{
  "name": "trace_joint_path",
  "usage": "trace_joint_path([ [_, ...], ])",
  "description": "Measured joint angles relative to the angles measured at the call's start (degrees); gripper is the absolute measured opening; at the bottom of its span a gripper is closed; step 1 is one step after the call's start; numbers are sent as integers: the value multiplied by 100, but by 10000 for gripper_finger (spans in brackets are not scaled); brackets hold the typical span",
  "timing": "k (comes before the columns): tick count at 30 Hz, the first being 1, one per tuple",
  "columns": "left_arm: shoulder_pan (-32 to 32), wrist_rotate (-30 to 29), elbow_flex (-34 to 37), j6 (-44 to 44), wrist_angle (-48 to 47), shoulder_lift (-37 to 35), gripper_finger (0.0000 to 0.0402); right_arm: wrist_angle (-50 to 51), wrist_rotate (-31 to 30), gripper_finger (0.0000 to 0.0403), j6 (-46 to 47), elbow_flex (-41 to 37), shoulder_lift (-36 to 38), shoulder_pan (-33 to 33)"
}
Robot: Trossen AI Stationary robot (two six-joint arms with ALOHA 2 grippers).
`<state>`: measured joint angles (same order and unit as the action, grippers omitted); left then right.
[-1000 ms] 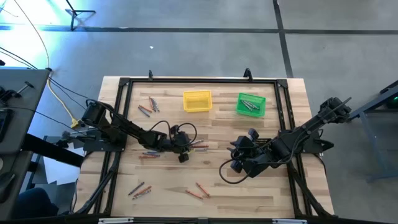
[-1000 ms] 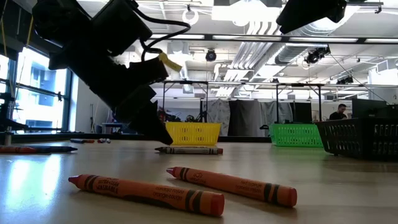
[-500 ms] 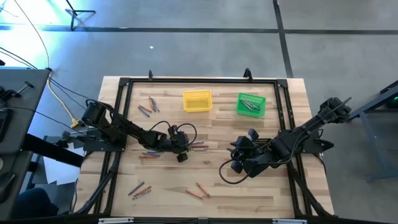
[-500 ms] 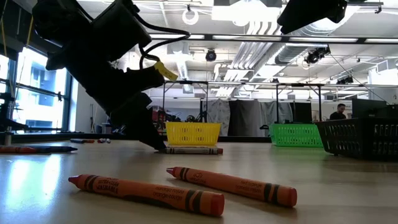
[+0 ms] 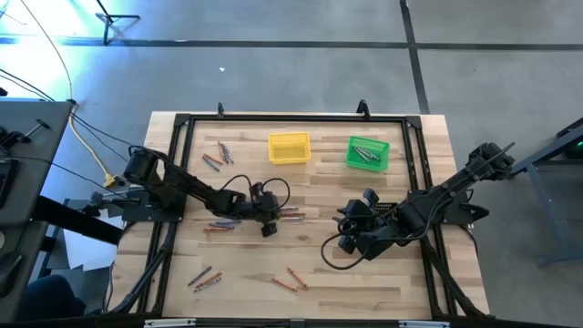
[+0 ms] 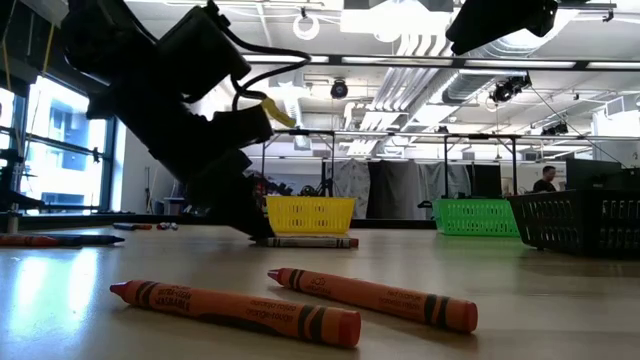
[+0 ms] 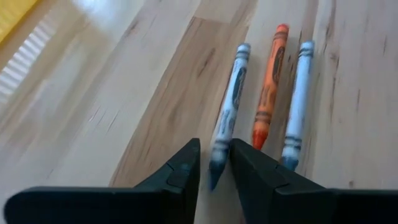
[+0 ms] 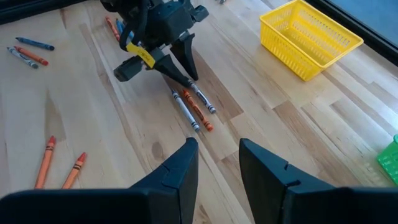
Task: Sort crayons
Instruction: Put the gray crayon into the green basket
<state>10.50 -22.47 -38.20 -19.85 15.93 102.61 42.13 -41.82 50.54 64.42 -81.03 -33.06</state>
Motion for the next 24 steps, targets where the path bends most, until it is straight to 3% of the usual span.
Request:
trace_joint_path([
  [5, -55, -8, -20, 0, 538, 414, 54, 0, 0, 110, -2, 0, 0, 0],
  [12, -91, -71, -181, 131, 423, 505, 10, 0, 0, 110, -2, 0, 0, 0],
  [19, -91, -259, -497, 358, 299, 538, 4, 2, -6, 110, 0, -2, 0, 2],
  [24, -98, -313, -733, 541, 197, 572, 2, 326, -328, 110, 144, -2, 0, 10],
])
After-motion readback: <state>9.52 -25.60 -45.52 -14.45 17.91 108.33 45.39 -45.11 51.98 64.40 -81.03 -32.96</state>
